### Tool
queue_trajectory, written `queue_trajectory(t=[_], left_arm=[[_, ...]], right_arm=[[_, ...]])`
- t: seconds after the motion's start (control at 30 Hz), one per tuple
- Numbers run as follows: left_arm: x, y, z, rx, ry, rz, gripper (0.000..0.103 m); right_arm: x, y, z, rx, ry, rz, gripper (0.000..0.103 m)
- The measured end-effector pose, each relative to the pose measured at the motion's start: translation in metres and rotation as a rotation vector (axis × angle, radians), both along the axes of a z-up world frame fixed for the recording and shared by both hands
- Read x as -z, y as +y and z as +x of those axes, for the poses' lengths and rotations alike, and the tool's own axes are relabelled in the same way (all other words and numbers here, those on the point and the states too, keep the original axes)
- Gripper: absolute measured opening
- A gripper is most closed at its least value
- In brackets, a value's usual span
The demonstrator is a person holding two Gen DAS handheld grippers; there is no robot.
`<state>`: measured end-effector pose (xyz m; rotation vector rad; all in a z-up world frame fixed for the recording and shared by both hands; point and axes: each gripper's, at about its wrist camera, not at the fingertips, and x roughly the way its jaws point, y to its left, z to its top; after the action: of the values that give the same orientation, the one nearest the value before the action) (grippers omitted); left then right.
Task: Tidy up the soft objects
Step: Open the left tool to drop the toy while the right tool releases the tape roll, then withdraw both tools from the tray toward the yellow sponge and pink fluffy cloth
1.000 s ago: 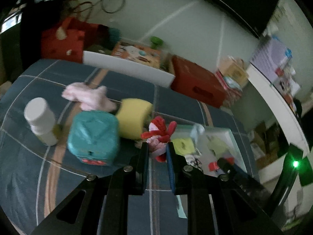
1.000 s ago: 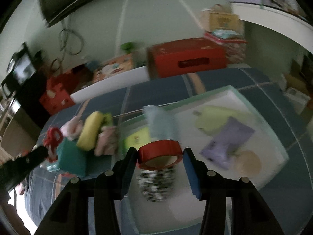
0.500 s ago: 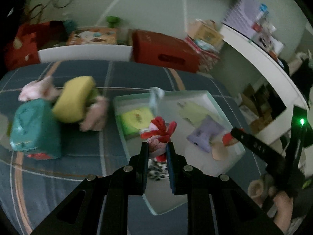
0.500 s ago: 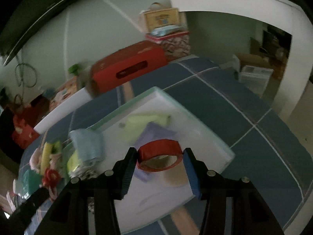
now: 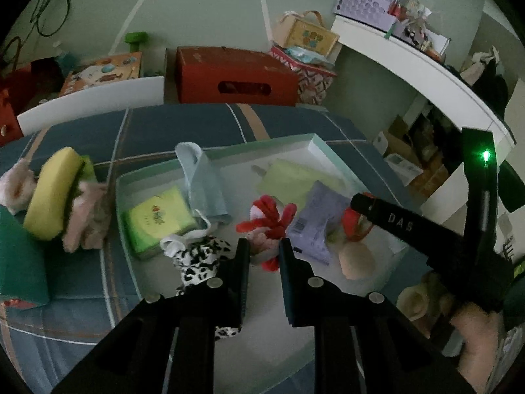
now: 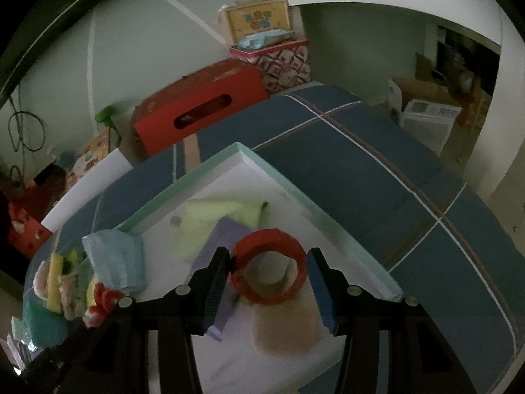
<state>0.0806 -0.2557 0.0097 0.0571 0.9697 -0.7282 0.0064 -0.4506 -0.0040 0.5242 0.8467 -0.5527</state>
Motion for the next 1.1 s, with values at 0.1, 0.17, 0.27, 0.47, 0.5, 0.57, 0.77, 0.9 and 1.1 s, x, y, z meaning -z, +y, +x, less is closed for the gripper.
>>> queue_trajectory(t=[0.1, 0.17, 0.27, 0.47, 0.5, 0.57, 0.77, 0.9, 1.1], left_arm=[[0.007, -0.005, 0.001, 0.005, 0.0, 0.016, 0.018], [0.011, -0.009, 0.003, 0.007, 0.009, 0.031, 0.018], [0.012, -0.011, 0.004, 0.008, 0.025, 0.044, 0.02], [0.0, -0.002, 0.005, -0.029, 0.024, 0.044, 0.058], [-0.002, 0.0, 0.007, -0.039, 0.023, 0.052, 0.059], [-0.006, 0.008, 0.011, -0.082, 0.018, 0.073, 0.064], [-0.01, 0.039, 0.028, -0.231, -0.009, 0.119, 0.083], [-0.012, 0.058, 0.036, -0.312, -0.038, 0.147, 0.091], [-0.018, 0.076, 0.039, -0.359, -0.055, 0.19, 0.094]], right_arm=[[0.001, -0.004, 0.003, 0.002, 0.009, -0.008, 0.052], [0.003, -0.005, 0.005, -0.004, 0.012, 0.0, 0.052], [0.002, -0.004, 0.005, -0.01, 0.017, -0.006, 0.052], [-0.006, 0.004, 0.004, -0.027, 0.039, -0.023, 0.064], [-0.007, 0.005, 0.003, -0.029, 0.044, -0.024, 0.066], [-0.009, 0.008, 0.002, -0.034, 0.055, -0.025, 0.073], [-0.013, 0.022, 0.003, -0.059, 0.106, -0.075, 0.091], [-0.014, 0.03, 0.004, -0.078, 0.114, -0.097, 0.103], [-0.018, 0.037, 0.004, -0.091, 0.09, -0.092, 0.103]])
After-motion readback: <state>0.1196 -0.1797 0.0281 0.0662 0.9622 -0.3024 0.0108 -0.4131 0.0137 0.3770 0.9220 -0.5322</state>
